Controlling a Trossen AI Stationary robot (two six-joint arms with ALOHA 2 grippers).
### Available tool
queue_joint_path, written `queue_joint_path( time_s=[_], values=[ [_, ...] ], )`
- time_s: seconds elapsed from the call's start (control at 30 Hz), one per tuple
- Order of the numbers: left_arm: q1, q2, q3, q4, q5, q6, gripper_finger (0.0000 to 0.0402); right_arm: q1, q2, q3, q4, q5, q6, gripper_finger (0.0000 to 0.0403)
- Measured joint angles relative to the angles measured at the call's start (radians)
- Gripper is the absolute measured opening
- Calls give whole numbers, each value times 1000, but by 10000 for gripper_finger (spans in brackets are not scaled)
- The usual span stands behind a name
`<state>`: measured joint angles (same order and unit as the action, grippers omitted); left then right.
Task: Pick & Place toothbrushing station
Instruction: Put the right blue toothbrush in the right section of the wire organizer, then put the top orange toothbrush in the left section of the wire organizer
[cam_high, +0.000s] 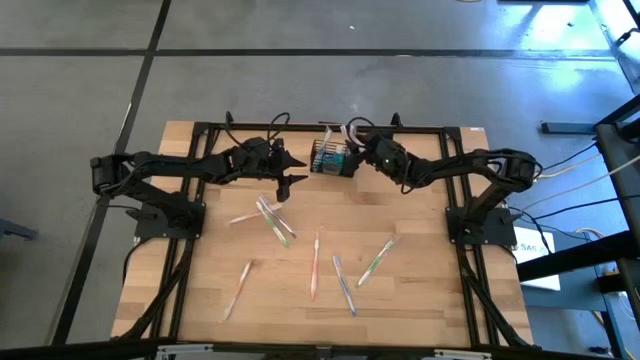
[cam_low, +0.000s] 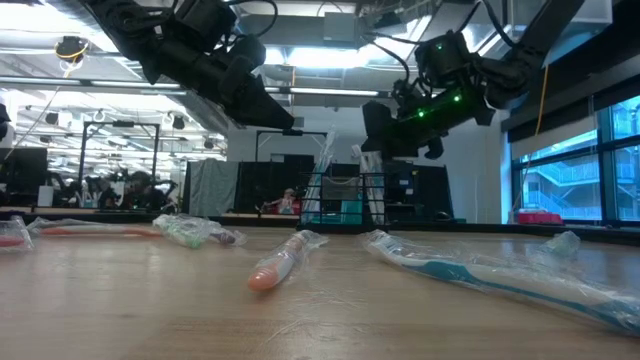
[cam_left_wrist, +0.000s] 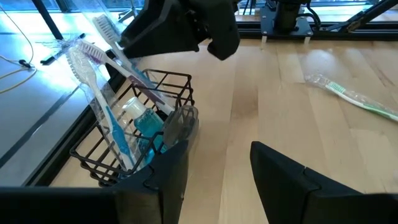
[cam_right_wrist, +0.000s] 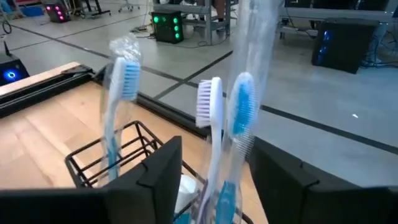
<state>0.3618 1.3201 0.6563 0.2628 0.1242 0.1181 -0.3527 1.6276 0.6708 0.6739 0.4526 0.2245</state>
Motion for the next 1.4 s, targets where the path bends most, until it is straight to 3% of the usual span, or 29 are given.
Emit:
queue_joint_path(
  time_s=[0.53,1.07,1.27,1.4],
  values=[
    [0,0,0,-15,0,0,168,0,-189,1,-95,0,-2,225],
    [0,-27,1,-135,-54,-45,168,99,-469,2,-545,-38,3,219],
    [-12,-92,1,-240,-55,-119,168,157,-503,2,-599,142,-30,205],
    [-36,-145,1,-362,-54,-181,168,191,-504,2,-645,206,-58,198]
  ],
)
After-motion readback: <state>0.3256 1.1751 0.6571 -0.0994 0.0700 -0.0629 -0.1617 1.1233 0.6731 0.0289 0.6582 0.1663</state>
